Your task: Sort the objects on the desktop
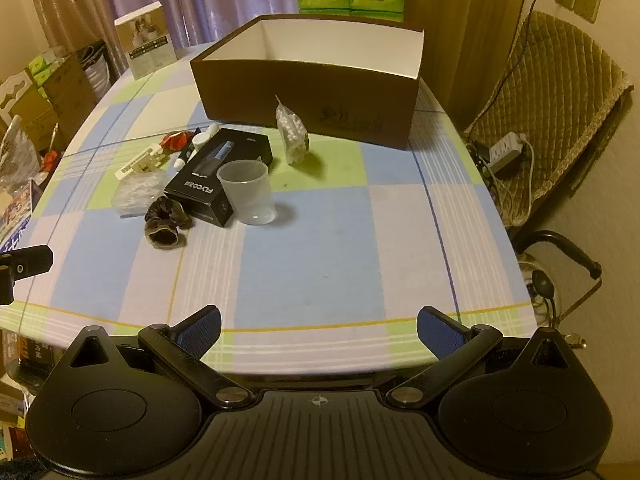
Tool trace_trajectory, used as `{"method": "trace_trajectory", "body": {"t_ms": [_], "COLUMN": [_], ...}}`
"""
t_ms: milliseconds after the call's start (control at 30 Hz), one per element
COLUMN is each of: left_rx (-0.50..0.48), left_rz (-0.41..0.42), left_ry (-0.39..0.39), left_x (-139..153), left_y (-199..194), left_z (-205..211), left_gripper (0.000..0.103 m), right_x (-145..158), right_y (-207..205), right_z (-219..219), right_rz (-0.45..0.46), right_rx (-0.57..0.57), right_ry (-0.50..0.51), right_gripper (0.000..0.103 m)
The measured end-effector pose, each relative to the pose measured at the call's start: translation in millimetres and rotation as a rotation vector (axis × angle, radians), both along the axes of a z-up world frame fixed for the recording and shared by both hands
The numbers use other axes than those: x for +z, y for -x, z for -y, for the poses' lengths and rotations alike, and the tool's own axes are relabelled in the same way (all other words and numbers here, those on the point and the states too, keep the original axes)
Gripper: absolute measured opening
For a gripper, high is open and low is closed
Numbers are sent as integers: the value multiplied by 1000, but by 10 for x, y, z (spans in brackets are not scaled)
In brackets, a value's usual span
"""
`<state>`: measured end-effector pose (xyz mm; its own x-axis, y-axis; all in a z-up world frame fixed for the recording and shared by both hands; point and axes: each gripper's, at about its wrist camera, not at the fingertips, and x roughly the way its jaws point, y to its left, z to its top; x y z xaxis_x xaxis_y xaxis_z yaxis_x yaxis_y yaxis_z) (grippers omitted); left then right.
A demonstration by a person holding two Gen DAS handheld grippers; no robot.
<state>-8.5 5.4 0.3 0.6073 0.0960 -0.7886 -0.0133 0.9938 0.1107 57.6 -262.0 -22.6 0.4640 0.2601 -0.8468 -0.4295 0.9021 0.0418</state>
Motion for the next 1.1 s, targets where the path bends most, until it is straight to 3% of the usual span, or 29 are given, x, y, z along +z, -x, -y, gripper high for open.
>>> {"method": "trace_trajectory", "body": {"t_ms": [1100], "left_rx": [7], "left_rz": [-4], "left_ry": [11], "left_x": [-45], "left_y": [-9], "left_z": [-17], "left_gripper": [100], "right_x": [5], "right_y": [3], "right_z": [-11], "right_rz": [3], "right_rx": [2], "right_ry": [3], "right_gripper": [101]}}
